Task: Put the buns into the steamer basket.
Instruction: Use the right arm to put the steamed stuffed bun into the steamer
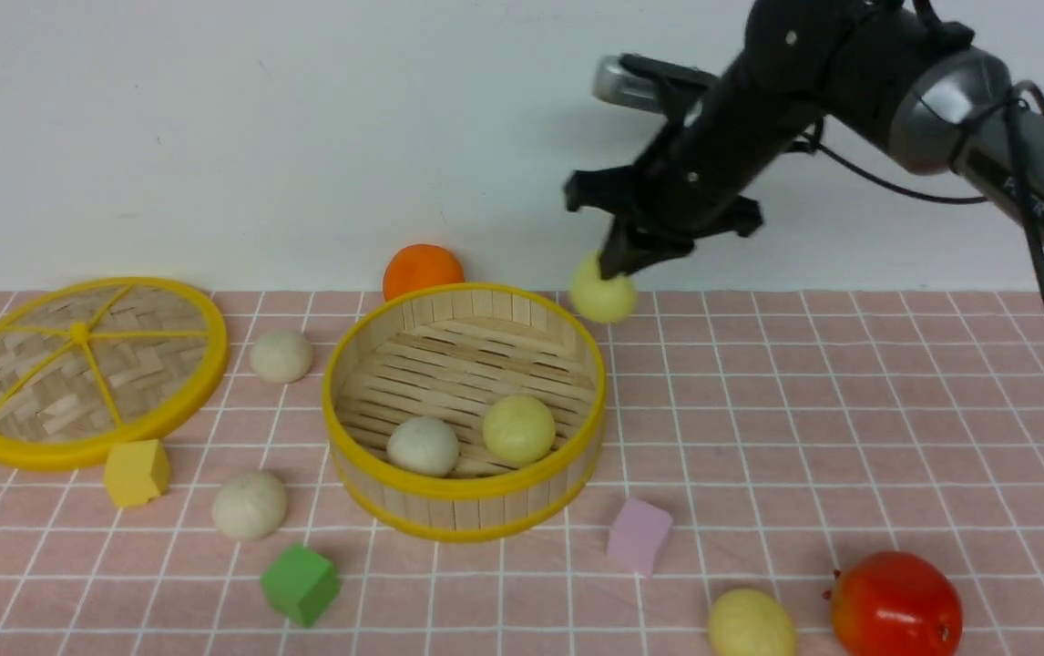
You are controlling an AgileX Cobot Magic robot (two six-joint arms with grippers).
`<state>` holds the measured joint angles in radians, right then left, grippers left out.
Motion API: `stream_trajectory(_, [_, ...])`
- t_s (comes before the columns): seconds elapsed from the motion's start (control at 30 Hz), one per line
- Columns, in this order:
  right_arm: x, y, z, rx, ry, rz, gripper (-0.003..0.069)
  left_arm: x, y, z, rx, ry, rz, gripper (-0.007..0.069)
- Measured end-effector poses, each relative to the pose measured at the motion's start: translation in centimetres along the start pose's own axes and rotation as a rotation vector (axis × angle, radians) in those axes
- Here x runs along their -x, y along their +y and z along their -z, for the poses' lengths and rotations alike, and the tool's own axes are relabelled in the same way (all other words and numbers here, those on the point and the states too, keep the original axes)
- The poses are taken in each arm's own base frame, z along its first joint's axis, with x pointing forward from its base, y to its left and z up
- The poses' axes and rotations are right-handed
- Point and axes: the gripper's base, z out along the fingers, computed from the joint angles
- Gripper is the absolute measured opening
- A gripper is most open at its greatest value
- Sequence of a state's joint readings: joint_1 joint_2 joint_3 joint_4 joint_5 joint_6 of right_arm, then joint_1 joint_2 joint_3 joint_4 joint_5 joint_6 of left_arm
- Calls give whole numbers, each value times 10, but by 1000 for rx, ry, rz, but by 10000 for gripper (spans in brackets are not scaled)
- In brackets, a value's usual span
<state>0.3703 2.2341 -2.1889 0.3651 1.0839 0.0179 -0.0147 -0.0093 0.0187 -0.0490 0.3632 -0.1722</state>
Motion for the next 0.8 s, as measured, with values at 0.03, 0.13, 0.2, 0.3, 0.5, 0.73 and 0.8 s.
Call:
stream_trajectory(0.03, [-2,5,-6,8,8,10,19,0,0,0,0,0,0,240])
stream_trajectory(0.13, [-9,10,-29,14,48,26,19,0,0,0,0,0,0,240])
stream_trajectory(0.2, [-14,7,-43,10,75,28,19,0,0,0,0,0,0,240])
stream_trajectory(0.3, [-19,-1,-64,-4,105,19,19,0,0,0,0,0,0,240])
stream_trajectory(0.5, [-21,-9,-76,-51,107,27,64,0,0,0,0,0,0,240])
stream_trajectory(0.73, [-22,-10,-74,-54,121,15,249,0,0,0,0,0,0,240])
stream_trajectory(0.8, [-22,-7,-70,-42,124,11,304,0,0,0,0,0,0,240])
